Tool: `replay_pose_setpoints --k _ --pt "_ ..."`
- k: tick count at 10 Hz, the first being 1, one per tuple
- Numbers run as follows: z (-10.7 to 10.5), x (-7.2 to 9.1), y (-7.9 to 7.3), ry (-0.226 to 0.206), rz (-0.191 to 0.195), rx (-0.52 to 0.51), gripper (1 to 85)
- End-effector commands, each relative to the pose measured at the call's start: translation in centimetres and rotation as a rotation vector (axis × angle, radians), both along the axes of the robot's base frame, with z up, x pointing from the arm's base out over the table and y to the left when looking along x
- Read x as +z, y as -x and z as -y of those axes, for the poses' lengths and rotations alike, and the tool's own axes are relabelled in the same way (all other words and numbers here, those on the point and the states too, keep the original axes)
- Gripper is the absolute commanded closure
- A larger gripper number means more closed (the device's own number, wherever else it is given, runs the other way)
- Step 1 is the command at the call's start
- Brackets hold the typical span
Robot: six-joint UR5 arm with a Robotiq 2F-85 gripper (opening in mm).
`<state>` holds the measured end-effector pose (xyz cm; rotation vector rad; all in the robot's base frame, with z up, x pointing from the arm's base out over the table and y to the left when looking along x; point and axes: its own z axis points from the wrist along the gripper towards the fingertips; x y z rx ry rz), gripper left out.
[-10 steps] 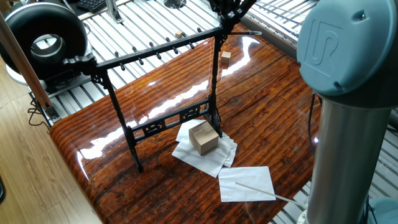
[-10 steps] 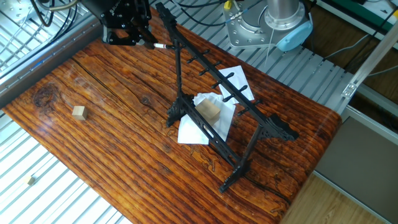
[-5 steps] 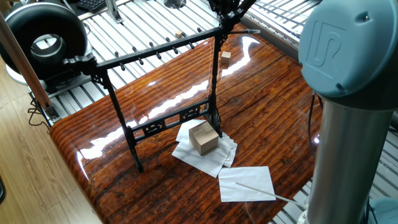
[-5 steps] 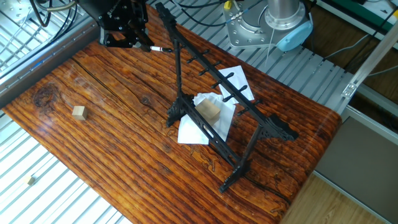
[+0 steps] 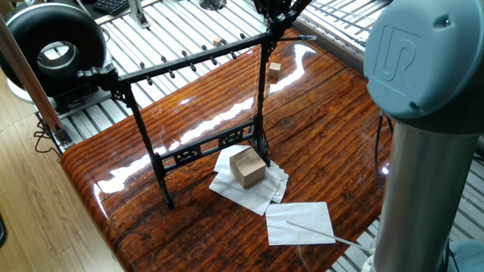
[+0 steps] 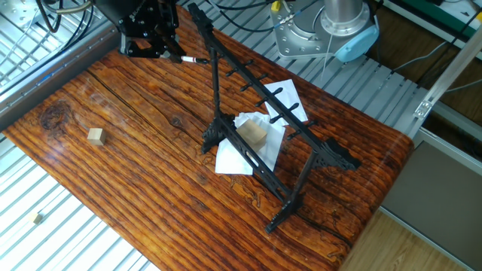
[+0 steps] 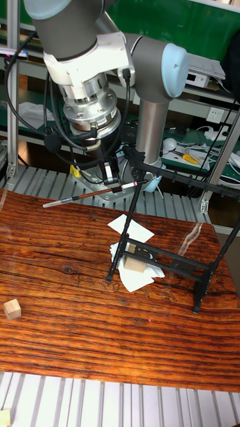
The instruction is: Place the brush on the pen rack
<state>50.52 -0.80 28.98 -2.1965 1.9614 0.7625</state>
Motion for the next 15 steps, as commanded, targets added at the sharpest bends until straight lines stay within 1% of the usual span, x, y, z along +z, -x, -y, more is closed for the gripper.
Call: replay_pose_setpoints --k 1,2,5,7,8,9,10,11,12,13,14,15 --pt "-1.1 0.8 0.4 -0.042 -0.025 -0.019 60.3" --pt "-1.1 0.9 0.6 -0.045 -0.033 -0.018 50.7" --pt "-1.1 0.8 0.2 -0.044 -0.014 -0.018 49.7" --pt "-1.1 0.7 0.2 -0.044 -0.013 -0.017 49.7" --pt "-1.2 0.7 -0.1 -0.045 -0.012 -0.025 50.7" --pt "-1.2 0.3 -0.8 -0.040 -0.005 -0.039 52.3" --pt "-0.4 -0.6 -2.2 -0.007 0.018 -0.055 54.3" --pt "0.8 -1.1 -3.1 0.039 0.021 -0.086 56.0" --pt "3.4 -1.6 -4.5 0.137 0.039 -0.112 57.3" --pt "5.0 -1.9 -5.4 0.196 0.039 -0.149 58.3" --pt "5.1 -2.3 -6.1 0.211 0.039 -0.209 58.7" --pt "5.5 -2.8 -6.7 0.239 0.042 -0.262 59.0"
